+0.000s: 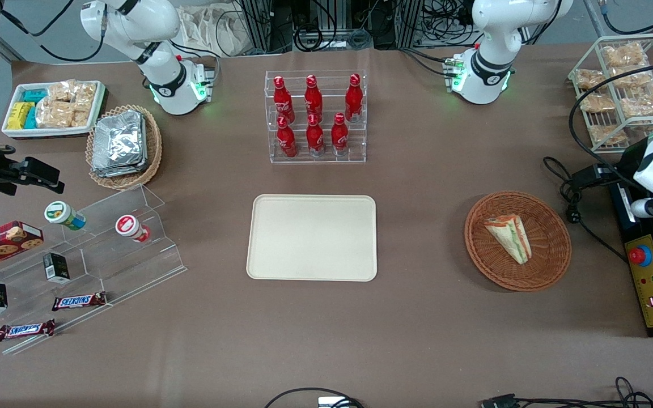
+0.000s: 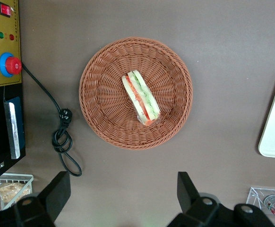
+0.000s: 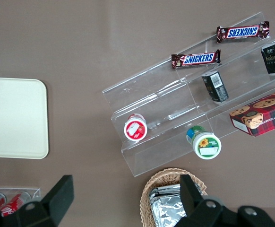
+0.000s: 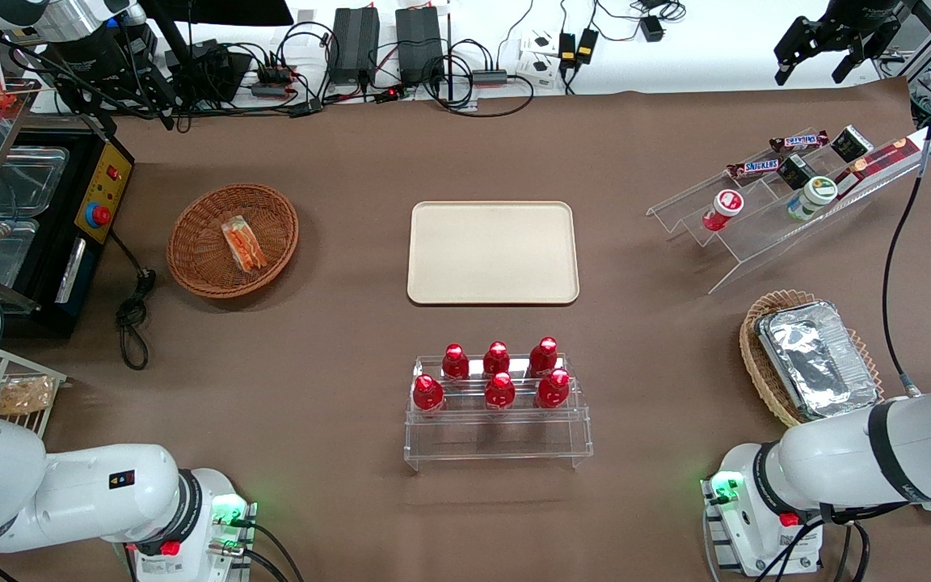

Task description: Place sandwich from basket to tray

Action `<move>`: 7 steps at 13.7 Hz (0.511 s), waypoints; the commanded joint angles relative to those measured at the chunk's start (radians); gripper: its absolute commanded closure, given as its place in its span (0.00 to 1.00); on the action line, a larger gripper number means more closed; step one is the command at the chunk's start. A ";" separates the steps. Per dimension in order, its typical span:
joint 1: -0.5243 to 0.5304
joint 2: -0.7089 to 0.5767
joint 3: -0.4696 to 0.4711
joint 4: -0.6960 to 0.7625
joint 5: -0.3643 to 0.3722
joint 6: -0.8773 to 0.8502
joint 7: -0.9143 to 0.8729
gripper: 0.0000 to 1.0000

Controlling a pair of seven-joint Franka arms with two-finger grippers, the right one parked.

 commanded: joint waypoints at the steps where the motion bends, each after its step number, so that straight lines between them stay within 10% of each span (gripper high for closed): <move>1: -0.004 -0.020 0.004 -0.016 0.003 0.001 -0.003 0.00; 7: -0.002 -0.012 0.004 -0.007 0.002 0.001 -0.001 0.00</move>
